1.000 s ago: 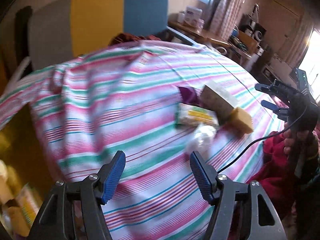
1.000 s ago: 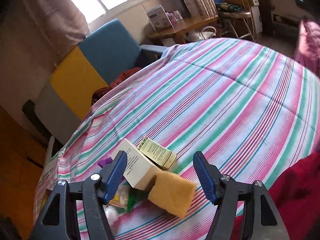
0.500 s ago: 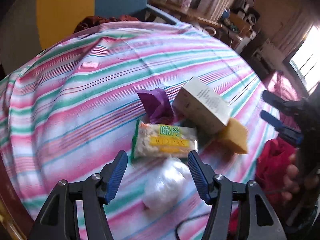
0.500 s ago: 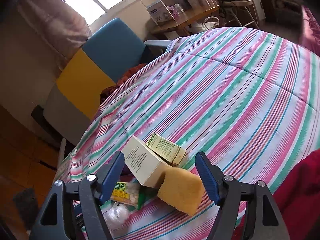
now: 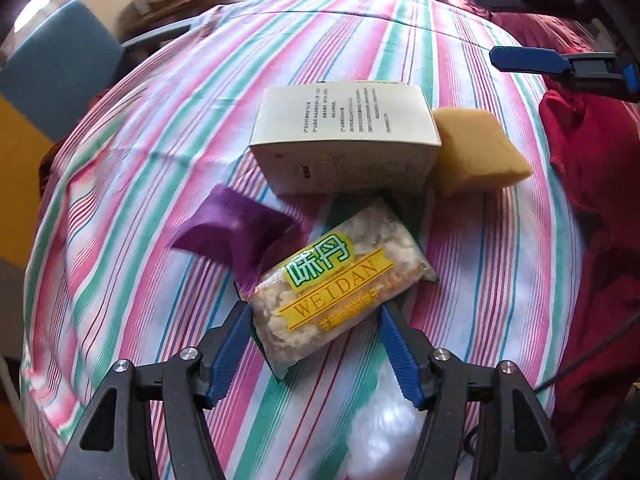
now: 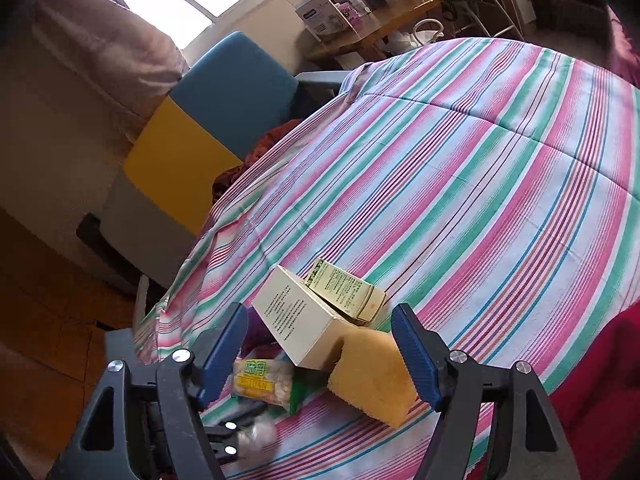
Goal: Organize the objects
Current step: 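Grasp a second WEIDAN cracker packet with the left tool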
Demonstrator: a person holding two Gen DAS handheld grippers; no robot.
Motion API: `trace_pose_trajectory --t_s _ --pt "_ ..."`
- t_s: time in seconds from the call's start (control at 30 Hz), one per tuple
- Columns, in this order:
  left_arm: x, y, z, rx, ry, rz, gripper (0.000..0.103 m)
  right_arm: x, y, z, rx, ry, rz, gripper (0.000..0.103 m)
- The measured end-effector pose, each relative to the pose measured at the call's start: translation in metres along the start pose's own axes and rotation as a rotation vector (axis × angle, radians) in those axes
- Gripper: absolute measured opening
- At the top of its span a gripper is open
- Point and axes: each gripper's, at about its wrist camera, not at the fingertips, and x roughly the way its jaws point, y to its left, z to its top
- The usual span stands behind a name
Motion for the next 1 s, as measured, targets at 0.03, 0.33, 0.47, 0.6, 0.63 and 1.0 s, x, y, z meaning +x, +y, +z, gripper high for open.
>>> trace_pose_trajectory --t_s 0.03,0.33,0.47,0.6,0.63,1.0 --pt "0.001 0.0 0.002 0.001 -0.001 -0.012 0.066 0.001 0.0 0.0 0.001 0.002 0.001 0.075" --pt "-0.016 -0.005 0.001 0.087 -0.04 -0.081 0.066 0.005 -0.002 0.001 0.007 0.016 -0.006 0.075" --pt "-0.02 -0.014 0.001 0.196 -0.016 -0.06 0.066 0.007 -0.003 0.001 0.012 0.021 -0.01 0.075" --pt "-0.013 -0.027 0.009 0.301 0.005 -0.047 0.067 0.008 -0.003 0.001 0.01 0.025 -0.014 0.075" --pt "-0.011 -0.03 0.011 0.327 0.006 -0.041 0.067 0.008 -0.004 0.001 0.012 0.025 -0.015 0.075" --pt "-0.012 -0.014 -0.011 0.158 -0.085 -0.027 0.041 0.007 -0.012 0.004 0.059 0.022 -0.006 0.076"
